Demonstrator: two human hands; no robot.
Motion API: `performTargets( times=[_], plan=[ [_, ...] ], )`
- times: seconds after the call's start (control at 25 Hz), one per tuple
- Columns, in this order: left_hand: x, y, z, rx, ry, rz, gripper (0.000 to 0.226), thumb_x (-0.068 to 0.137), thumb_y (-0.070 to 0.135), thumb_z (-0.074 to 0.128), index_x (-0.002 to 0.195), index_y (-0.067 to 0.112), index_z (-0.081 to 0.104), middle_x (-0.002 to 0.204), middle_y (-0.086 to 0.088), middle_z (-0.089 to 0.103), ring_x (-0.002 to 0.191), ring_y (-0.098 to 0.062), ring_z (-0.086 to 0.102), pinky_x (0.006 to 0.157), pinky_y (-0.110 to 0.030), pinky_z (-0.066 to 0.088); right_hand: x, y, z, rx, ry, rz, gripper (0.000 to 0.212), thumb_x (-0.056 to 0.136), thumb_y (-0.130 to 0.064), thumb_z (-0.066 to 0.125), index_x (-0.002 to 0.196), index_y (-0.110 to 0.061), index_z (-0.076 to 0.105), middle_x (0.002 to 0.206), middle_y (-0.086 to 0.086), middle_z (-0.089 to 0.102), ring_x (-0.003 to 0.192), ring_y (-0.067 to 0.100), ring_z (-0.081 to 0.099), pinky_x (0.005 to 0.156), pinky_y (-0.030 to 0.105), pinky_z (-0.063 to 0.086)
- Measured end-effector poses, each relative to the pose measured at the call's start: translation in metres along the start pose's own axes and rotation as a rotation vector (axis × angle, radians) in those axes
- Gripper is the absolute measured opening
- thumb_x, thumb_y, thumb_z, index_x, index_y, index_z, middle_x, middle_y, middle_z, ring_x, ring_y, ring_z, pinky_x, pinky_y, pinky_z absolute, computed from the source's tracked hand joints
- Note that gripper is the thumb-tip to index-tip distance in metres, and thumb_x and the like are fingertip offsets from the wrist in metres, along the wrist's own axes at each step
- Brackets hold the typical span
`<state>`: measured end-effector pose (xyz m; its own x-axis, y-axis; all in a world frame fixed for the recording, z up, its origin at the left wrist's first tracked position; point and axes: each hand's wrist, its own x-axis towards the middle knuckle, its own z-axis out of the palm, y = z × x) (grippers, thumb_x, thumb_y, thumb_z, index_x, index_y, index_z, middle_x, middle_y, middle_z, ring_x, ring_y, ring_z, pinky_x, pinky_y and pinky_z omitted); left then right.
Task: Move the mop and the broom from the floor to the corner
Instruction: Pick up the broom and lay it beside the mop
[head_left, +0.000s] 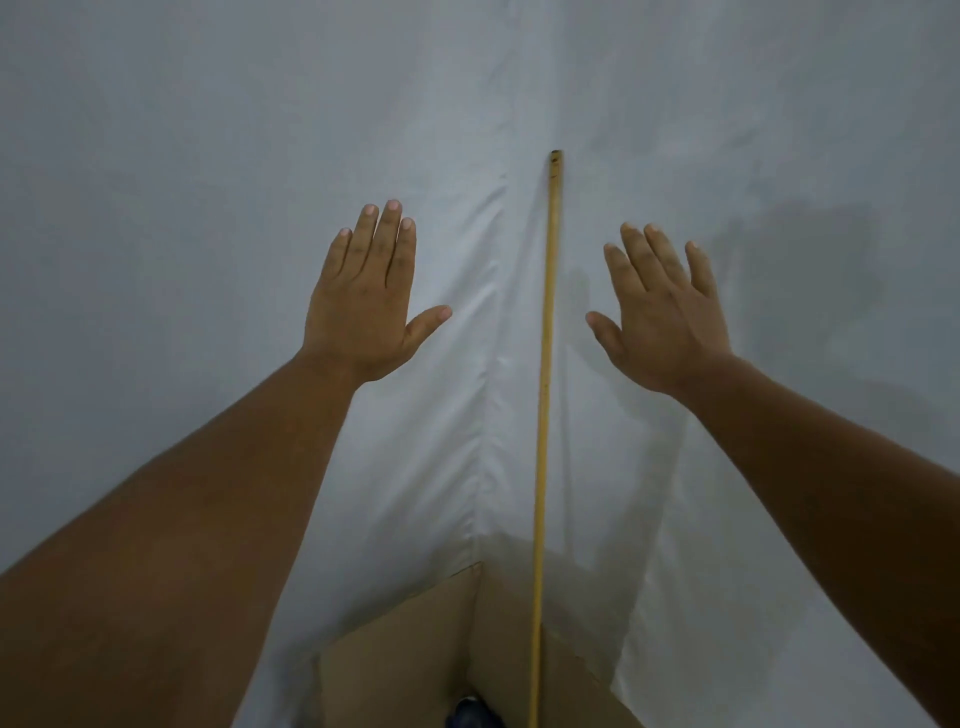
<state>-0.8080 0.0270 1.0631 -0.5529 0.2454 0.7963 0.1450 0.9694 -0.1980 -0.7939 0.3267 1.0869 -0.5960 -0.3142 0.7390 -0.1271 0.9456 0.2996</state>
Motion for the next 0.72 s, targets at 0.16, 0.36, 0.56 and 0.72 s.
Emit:
performTargets(
  times=[0.16,0.36,0.56,0.72],
  plan=[
    [-0.081,-0.074,-0.044,0.168,-0.113,-0.186,0.087,0.092,0.063,0.025,0.149,0.000,0.007,0.159,-0.021,0.011,0.147,-0.035,0.008,0.118,-0.046,0.008,0.027,-0.109,0.022,0.224,0.009,-0.193,0.067,0.089,-0.042,0.047,0.142,-0.006,0.027,0.154,0.016,0.024,0.143,0.031,0.017,0.113,0.054,0.012],
    [-0.255,-0.150,-0.145,0.448,-0.307,-0.528,0.088,0.090,0.063,0.029,0.148,-0.002,0.015,0.157,-0.023,0.017,0.146,-0.037,0.013,0.117,-0.048,0.011,0.020,-0.309,0.002,0.580,0.028,-0.496,0.066,0.089,-0.039,0.049,0.141,-0.005,0.028,0.153,0.018,0.025,0.142,0.032,0.018,0.113,0.056,0.012],
    [-0.425,-0.153,-0.258,0.706,-0.484,-0.897,0.089,0.089,0.065,0.023,0.149,0.001,0.007,0.160,-0.019,0.010,0.147,-0.034,0.005,0.118,-0.046,0.009,-0.038,-0.482,-0.067,0.864,0.052,-0.793,0.066,0.089,-0.038,0.051,0.141,-0.004,0.029,0.153,0.018,0.025,0.142,0.032,0.017,0.113,0.056,0.011],
    [-0.529,-0.120,-0.340,0.893,-0.523,-1.147,0.089,0.090,0.065,0.023,0.149,0.001,0.006,0.160,-0.019,0.008,0.148,-0.033,0.003,0.119,-0.046,0.006,-0.117,-0.589,-0.138,1.046,0.048,-1.058,0.068,0.086,-0.036,0.055,0.140,-0.003,0.031,0.153,0.018,0.025,0.142,0.033,0.018,0.112,0.057,0.011]
  ],
)
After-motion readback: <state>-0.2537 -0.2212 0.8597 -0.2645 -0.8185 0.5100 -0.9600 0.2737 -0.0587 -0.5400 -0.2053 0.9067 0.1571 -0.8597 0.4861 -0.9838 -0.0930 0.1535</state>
